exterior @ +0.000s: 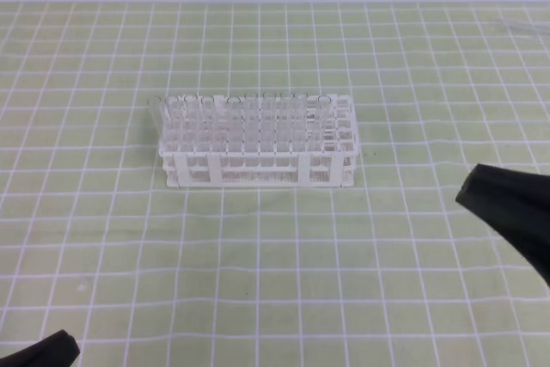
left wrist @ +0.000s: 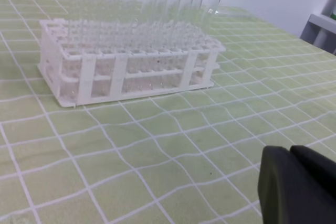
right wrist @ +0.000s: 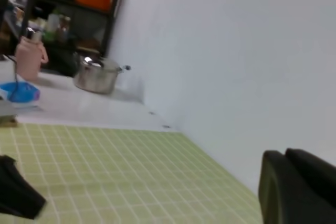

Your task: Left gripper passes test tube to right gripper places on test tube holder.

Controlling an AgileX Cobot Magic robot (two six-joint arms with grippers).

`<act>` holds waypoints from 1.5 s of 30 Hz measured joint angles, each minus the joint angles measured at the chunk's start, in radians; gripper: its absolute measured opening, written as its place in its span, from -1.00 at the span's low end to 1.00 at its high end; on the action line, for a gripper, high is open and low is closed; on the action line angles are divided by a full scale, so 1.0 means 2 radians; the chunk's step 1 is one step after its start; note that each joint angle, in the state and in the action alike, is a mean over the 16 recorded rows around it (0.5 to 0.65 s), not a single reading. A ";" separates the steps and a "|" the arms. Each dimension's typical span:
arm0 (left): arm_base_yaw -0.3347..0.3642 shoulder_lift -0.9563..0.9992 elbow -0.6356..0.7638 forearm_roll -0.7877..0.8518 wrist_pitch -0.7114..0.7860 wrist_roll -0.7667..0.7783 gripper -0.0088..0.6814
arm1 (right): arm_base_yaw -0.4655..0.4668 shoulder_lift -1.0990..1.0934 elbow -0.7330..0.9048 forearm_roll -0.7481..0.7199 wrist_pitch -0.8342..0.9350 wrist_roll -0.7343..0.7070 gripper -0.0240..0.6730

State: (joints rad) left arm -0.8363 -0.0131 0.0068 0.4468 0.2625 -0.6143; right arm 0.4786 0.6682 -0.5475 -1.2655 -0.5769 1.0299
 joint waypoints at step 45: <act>0.011 0.001 -0.001 0.000 0.003 0.000 -0.98 | -0.246 -0.342 0.274 0.140 0.190 0.046 -0.98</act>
State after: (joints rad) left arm -0.8139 -0.0106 0.0052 0.4472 0.2682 -0.6143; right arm -0.0134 -0.0166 0.0008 -0.9849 -0.1966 1.1211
